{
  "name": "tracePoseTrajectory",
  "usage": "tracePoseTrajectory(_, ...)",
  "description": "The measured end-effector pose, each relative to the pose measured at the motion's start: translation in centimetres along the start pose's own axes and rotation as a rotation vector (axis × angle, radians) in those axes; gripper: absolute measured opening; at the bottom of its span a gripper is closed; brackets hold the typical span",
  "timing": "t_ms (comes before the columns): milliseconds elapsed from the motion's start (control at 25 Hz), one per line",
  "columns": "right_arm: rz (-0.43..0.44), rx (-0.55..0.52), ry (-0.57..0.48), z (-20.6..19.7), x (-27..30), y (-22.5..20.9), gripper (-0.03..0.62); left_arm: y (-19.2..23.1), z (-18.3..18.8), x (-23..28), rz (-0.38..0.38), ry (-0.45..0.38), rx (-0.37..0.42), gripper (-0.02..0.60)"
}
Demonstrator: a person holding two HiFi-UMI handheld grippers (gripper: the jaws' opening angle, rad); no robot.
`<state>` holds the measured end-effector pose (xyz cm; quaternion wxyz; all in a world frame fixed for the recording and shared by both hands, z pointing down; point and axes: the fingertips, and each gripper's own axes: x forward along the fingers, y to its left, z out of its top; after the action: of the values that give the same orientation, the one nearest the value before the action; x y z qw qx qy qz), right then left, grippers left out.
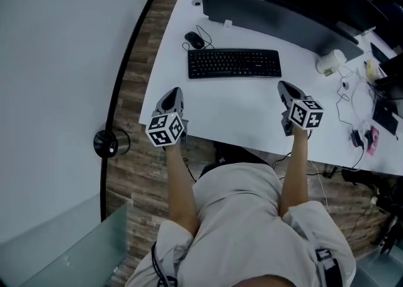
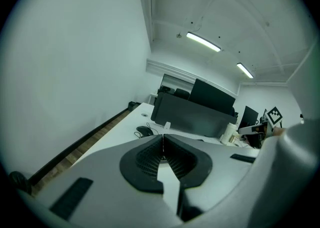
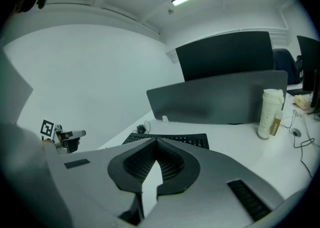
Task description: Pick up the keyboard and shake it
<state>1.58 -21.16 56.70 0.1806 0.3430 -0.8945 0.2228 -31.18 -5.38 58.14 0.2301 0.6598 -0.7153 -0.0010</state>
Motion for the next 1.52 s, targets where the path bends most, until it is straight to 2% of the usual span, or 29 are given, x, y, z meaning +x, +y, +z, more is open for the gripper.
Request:
tracePoseTrajectory(200,-0.001,0.129,0.014,-1.4,0.6,-4.5,0.038,2.0,-2.2,4.8,-0.044,0.151,0.029,0.017)
tracePoseTrajectory(280,-0.019,0.108,0.082,-2.8,1.1,-6.4,0.038,2.3,-2.5,6.6,-0.074,0.19,0.012,0.017)
tracePoseTrajectory(400,-0.056,0.035,0.211,-4.7,2.1,-9.8,0.038,2.4,-2.5,9.3,-0.121,0.203,-0.114,0.017)
tracePoseTrajectory(480,-0.047,0.06,0.25,-5.2,3.0,-11.9,0.038,2.7,-2.6,10.7,-0.127,0.217,-0.187,0.017)
tracePoseTrajectory(640,-0.045,0.15,0.267,-4.7,4.7,-15.6,0.038,3.7,-3.4,13.0,-0.126,0.264,-0.233,0.018)
tracePoseTrajectory(760,-0.044,0.211,0.276,-4.6,6.3,-17.4,0.038,4.6,-4.1,14.5,-0.128,0.29,-0.264,0.082)
tracePoseTrajectory(840,-0.035,0.235,0.277,-4.6,7.7,-18.2,0.038,5.0,-4.3,15.6,-0.124,0.299,-0.272,0.09)
tracePoseTrajectory(920,-0.032,0.236,0.289,-4.4,9.2,-18.9,0.038,5.3,-4.8,16.8,-0.112,0.314,-0.277,0.116)
tracePoseTrajectory(1120,-0.013,0.219,0.35,-4.2,12.2,-20.0,0.038,6.6,-6.8,19.8,-0.069,0.415,-0.265,0.21)
tracePoseTrajectory(1280,-0.018,0.231,0.356,-4.6,13.4,-21.5,0.038,6.8,-8.2,21.4,-0.074,0.481,-0.282,0.239)
tracePoseTrajectory(1520,-0.005,0.242,0.319,-5.6,15.6,-21.8,0.038,6.4,-9.2,21.8,-0.066,0.486,-0.347,0.253)
